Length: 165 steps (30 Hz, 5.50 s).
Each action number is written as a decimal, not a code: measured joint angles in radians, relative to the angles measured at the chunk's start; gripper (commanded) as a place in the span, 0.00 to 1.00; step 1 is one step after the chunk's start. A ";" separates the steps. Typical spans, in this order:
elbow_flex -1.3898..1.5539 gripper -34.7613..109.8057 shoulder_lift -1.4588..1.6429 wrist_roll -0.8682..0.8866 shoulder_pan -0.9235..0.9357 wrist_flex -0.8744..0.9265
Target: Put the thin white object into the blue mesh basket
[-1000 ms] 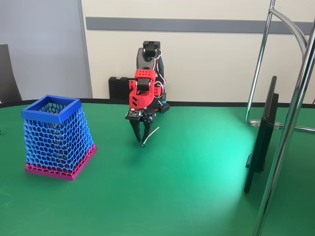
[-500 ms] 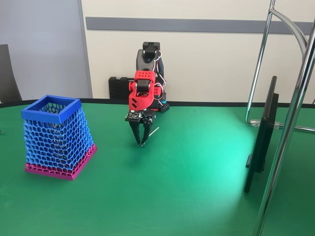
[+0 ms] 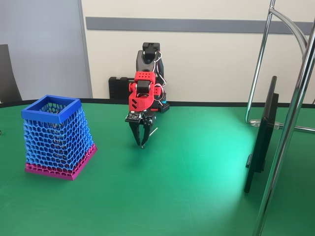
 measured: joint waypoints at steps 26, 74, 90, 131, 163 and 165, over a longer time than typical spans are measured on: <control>-0.137 0.32 -0.028 0.043 -0.012 0.109; -0.275 0.25 -0.173 0.025 -0.011 0.146; -0.557 0.24 -0.184 0.213 -0.041 0.130; -0.304 0.24 0.288 -0.399 0.371 -0.971; -0.123 0.25 0.207 -0.431 0.534 -1.132; -0.123 0.25 0.190 -0.420 0.534 -1.132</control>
